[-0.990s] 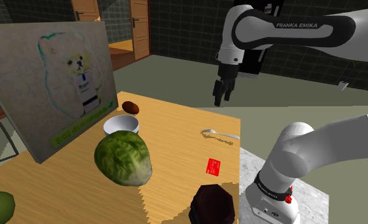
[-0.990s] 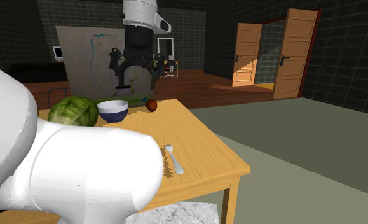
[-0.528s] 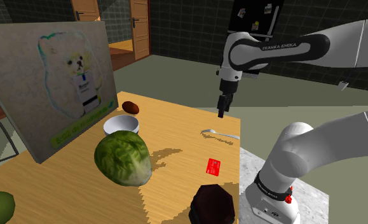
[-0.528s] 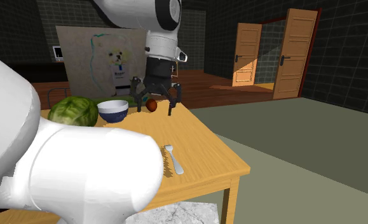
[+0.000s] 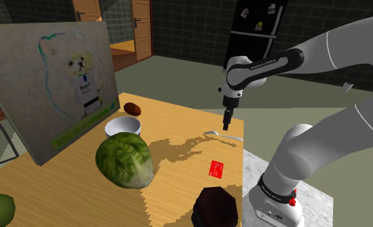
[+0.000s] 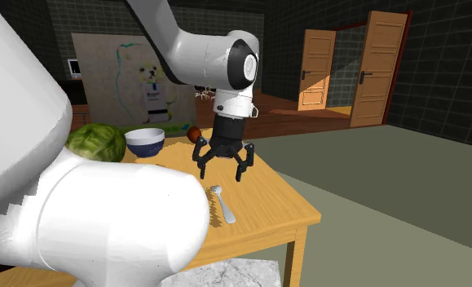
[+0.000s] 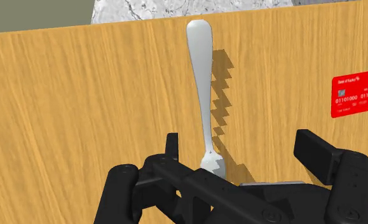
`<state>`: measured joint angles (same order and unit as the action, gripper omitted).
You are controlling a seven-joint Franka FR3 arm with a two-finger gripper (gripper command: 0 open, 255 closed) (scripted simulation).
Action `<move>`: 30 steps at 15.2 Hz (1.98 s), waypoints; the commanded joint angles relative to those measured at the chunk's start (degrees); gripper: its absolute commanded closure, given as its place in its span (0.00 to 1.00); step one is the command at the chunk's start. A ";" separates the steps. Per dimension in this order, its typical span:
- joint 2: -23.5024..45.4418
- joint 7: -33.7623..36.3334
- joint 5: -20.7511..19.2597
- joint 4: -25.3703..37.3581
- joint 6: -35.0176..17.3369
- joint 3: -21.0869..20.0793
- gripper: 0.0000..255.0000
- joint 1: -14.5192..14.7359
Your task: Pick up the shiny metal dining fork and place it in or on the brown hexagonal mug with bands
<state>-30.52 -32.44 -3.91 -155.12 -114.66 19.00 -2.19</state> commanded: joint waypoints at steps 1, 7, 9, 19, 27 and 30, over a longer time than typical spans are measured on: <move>3.62 -3.60 -0.36 -0.16 -3.33 2.06 0.00 0.22; 6.07 -4.03 -0.07 -3.45 -9.00 2.62 0.00 0.59; 6.85 -4.18 0.07 -4.25 -10.55 2.79 0.00 0.74; 6.85 -4.18 0.07 -4.24 -10.54 2.79 1.00 0.73; 6.10 -3.97 -0.06 -3.93 -9.51 2.59 1.00 0.61; 4.04 -3.40 -0.33 -2.87 -6.44 2.06 1.00 0.33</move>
<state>-25.83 -36.08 -4.22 -158.37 -122.13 21.27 -1.82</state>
